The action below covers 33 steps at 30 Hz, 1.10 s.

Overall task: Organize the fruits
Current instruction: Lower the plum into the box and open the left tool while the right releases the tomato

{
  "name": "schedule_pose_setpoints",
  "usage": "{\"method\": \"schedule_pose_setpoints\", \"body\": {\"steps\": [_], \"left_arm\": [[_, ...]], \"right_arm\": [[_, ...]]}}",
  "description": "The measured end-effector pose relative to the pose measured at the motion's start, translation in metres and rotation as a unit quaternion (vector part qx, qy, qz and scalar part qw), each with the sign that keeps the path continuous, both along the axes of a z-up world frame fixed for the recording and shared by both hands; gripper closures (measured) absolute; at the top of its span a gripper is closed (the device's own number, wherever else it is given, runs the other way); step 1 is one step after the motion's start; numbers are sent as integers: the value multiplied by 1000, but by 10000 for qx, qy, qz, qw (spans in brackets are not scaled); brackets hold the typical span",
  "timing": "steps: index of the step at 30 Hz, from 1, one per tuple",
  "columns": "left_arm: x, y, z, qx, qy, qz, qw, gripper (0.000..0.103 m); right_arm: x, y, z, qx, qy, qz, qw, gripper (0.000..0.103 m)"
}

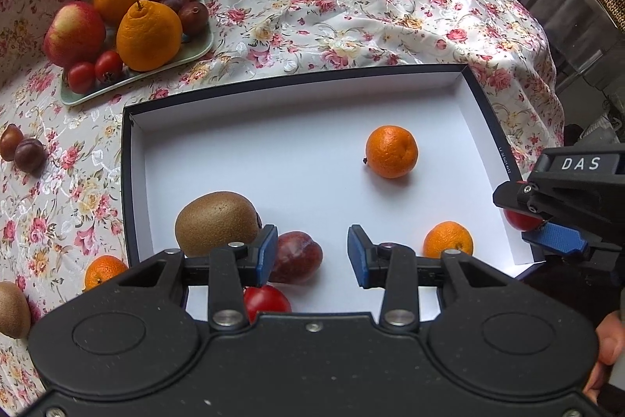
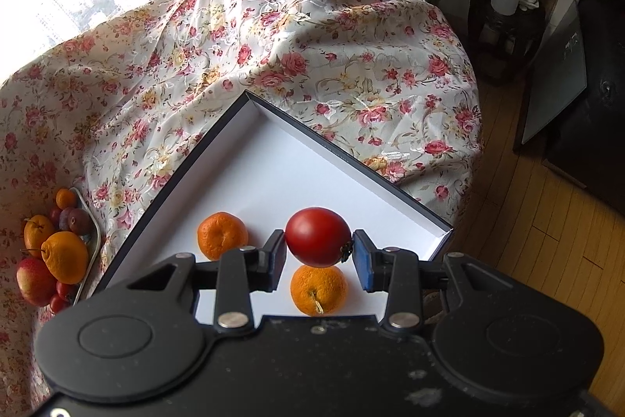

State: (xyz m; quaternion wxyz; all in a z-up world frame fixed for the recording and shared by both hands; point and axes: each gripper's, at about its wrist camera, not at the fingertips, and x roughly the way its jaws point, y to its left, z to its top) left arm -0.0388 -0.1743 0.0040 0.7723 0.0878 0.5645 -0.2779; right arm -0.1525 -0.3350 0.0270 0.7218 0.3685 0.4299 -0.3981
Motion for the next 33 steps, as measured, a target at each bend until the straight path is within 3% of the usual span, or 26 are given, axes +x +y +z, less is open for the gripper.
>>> {"method": "schedule_pose_setpoints", "body": {"steps": [7,14,33], "left_arm": [[-2,-2,-2,7,73,-17,10000,55],[-2,-2,-1,21,44,13,10000,55],[13,24,13,45,-170,437,9989,55]], "right_arm": [[-2,1,6,-269,-34,-70,9996,64],[-2,2,5,-121,-24,-87,9999,64],[27,19,0,-175,1225,624,9903,64]]}}
